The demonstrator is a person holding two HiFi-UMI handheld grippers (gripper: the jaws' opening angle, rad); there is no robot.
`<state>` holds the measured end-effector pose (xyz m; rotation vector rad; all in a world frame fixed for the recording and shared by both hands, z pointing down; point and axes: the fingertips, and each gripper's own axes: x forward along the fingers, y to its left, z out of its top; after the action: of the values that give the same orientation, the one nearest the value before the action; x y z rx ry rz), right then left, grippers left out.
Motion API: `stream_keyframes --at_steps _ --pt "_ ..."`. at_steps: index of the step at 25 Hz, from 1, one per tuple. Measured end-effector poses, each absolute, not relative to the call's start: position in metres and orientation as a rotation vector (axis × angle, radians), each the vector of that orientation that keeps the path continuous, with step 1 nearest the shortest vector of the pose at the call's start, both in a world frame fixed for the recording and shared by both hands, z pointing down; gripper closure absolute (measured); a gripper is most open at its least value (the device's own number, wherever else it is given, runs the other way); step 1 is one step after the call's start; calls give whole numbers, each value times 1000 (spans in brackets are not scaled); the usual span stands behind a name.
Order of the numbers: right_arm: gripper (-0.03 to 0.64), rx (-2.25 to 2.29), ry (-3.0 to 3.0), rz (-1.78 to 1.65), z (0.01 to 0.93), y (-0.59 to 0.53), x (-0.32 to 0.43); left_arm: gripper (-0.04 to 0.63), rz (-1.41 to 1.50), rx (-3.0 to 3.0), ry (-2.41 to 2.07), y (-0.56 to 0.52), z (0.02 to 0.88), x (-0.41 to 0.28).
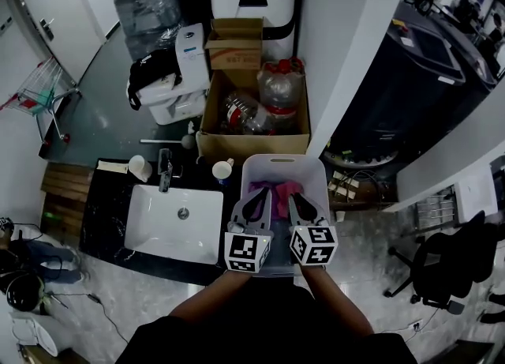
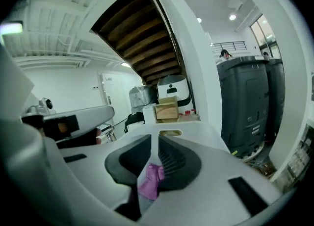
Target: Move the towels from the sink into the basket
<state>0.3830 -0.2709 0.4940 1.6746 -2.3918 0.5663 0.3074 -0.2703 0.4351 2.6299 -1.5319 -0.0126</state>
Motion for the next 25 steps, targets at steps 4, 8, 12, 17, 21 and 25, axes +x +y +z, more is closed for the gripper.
stream_keyframes --at_steps 4,8,12,17,21,25 --pt "580 1699 -2412 374 475 -254 378 583 21 2665 -1504 -263 437 312" --pt "594 1716 -2451 351 464 -244 375 583 -5 2682 -1491 -254 431 313" --pt "597 1728 -2462 320 452 -243 376 583 -17 2740 -1484 -247 416 318" --pt "597 1745 -2451 229 442 -236 376 583 -36 2746 -1526 -243 413 312" --pt "597 1739 -2451 195 440 -232 373 583 -52 2738 -1547 -244 413 307" --pt "597 1739 -2446 199 443 -229 370 583 -33 2726 -1524 -239 420 308"
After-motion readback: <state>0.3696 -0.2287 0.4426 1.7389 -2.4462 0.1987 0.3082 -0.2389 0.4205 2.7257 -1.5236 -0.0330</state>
